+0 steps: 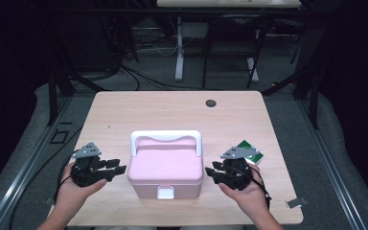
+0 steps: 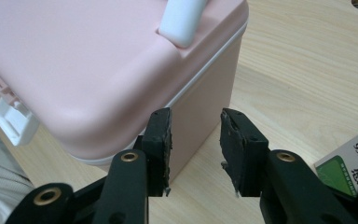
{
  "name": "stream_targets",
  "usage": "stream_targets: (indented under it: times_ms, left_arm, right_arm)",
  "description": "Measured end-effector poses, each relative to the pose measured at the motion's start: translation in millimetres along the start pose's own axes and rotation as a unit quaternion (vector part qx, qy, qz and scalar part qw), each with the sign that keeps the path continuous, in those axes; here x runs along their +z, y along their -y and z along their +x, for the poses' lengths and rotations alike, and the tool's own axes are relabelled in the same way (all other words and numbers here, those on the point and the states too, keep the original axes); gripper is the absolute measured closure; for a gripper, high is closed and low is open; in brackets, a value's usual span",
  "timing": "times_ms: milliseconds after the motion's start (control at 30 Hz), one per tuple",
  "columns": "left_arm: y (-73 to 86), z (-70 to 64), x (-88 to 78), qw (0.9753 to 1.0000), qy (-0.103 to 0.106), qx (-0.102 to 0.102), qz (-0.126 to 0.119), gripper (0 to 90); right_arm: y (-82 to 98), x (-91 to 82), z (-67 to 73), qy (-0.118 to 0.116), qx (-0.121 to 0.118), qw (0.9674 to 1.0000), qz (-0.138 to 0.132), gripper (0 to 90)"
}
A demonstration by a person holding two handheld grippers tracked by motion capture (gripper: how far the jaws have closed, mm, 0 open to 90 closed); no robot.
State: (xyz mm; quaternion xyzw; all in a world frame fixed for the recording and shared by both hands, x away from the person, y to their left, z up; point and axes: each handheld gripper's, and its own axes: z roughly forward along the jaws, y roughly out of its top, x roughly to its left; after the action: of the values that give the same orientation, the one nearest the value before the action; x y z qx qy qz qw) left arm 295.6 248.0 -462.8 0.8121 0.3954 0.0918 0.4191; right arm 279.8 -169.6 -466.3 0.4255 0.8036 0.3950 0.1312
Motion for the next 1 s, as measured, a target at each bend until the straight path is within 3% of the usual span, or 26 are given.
stream_targets:
  times_ms: [300, 333, 433, 500, 1000]
  left_arm:
    - [-15.4, -2.3, -7.9, 1.0, 0.0, 0.001, -0.007, 57.9]
    - [-19.8, -3.2, -9.1, 0.9999, 0.0, -0.002, -0.011, 56.5]
    - [-24.4, -4.1, -9.7, 0.9999, 0.002, -0.001, -0.012, 55.6]
    - [-31.1, -5.4, -8.6, 0.9999, 0.005, 0.002, -0.011, 54.5]
    - [-47.1, -6.5, 20.5, 0.9999, 0.006, -0.008, -0.008, 50.0]
  right_arm:
    - [-16.6, -11.8, -3.9, -0.009, -0.003, 1.0, 0.001, 63.3]
    - [-21.3, -14.4, -4.3, -0.027, -0.005, 0.9996, -0.006, 62.7]
    - [-25.9, -16.7, -2.6, -0.022, -0.006, 0.9997, -0.009, 61.5]
    - [-30.9, -16.4, -1.6, -0.035, -0.006, 0.9993, -0.015, 60.0]
    - [-45.2, 11.1, -2.3, -0.057, 0.001, 0.9981, -0.022, 55.9]
